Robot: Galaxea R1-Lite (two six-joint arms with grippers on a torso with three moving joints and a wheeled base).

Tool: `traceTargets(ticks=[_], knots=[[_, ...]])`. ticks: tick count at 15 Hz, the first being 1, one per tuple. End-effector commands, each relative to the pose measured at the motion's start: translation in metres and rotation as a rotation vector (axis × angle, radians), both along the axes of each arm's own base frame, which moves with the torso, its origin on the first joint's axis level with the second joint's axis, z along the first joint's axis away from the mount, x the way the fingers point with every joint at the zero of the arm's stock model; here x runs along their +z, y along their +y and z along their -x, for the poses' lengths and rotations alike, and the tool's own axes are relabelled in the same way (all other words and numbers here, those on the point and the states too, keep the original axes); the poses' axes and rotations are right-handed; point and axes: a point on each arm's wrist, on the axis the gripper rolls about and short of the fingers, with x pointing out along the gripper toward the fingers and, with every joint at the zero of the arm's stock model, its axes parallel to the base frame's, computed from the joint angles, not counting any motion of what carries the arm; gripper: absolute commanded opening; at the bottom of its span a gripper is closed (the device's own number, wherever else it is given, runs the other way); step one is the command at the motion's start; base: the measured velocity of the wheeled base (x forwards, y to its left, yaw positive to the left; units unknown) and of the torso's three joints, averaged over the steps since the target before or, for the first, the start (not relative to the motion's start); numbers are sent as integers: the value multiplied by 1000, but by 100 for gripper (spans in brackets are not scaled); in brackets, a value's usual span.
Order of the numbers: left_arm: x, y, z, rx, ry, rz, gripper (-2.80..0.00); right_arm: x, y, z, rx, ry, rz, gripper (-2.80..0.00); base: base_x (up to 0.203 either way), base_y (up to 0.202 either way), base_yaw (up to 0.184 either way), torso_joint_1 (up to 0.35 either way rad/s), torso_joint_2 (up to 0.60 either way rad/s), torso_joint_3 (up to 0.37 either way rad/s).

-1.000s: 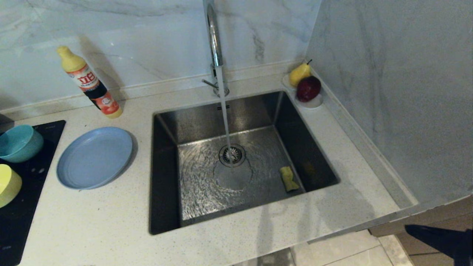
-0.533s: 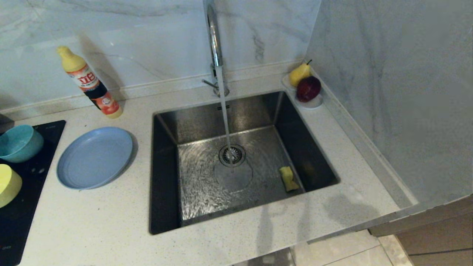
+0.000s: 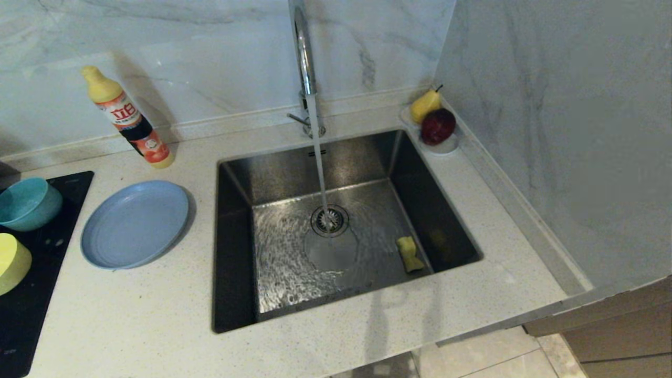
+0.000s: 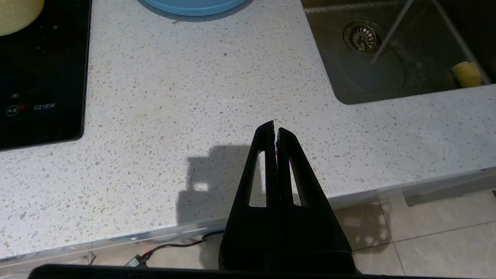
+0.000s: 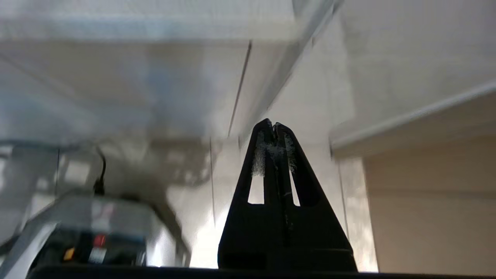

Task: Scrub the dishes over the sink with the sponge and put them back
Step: Turn off the faucet

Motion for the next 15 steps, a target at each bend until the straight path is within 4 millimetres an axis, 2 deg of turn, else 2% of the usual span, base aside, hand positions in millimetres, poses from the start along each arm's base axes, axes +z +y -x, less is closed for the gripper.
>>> traceTargets(ticks=[1, 5, 15], knots=[[0, 0, 0, 1, 1, 1, -280, -7, 0, 12, 15, -144, -2, -280, 0, 0, 0, 0, 0, 0], [0, 0, 0, 1, 1, 1, -280, -12, -1, 10, -23, -127, -115, -280, 0, 0, 0, 0, 0, 0], [0, 0, 0, 1, 1, 2, -280, -12, -1, 10, -29, -127, -139, -280, 0, 0, 0, 0, 0, 0]])
